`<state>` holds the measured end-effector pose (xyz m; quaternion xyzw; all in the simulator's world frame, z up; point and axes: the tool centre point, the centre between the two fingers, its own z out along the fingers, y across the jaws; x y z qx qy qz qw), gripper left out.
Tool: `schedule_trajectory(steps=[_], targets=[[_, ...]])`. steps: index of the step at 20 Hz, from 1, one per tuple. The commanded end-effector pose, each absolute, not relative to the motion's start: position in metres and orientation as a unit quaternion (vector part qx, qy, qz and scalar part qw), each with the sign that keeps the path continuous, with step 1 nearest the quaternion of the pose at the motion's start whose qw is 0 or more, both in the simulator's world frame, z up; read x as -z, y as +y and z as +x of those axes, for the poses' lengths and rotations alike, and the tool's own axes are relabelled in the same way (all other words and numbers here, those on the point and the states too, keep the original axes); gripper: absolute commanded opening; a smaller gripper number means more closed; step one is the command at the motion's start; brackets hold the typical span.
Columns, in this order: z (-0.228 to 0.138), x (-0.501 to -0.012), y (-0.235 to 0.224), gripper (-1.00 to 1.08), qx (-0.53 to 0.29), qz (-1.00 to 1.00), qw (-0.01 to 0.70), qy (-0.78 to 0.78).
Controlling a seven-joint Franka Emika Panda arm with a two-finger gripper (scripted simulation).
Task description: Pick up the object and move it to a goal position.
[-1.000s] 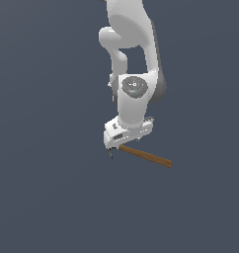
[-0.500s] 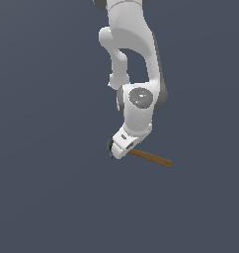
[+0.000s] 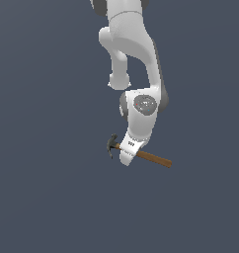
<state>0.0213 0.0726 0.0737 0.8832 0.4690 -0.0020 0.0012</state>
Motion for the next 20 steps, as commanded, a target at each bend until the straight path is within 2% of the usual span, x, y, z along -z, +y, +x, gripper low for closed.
schedule_trajectory(steps=[1, 12, 20], targets=[[0.022, -0.070, 0.075, 1.00, 0.001, 0.874, 0.001, 0.486], [0.022, -0.064, 0.078, 1.00, 0.000, 0.865, 0.000, 0.502], [0.021, -0.027, 0.078, 1.00, 0.000, 0.864, 0.000, 0.504]])
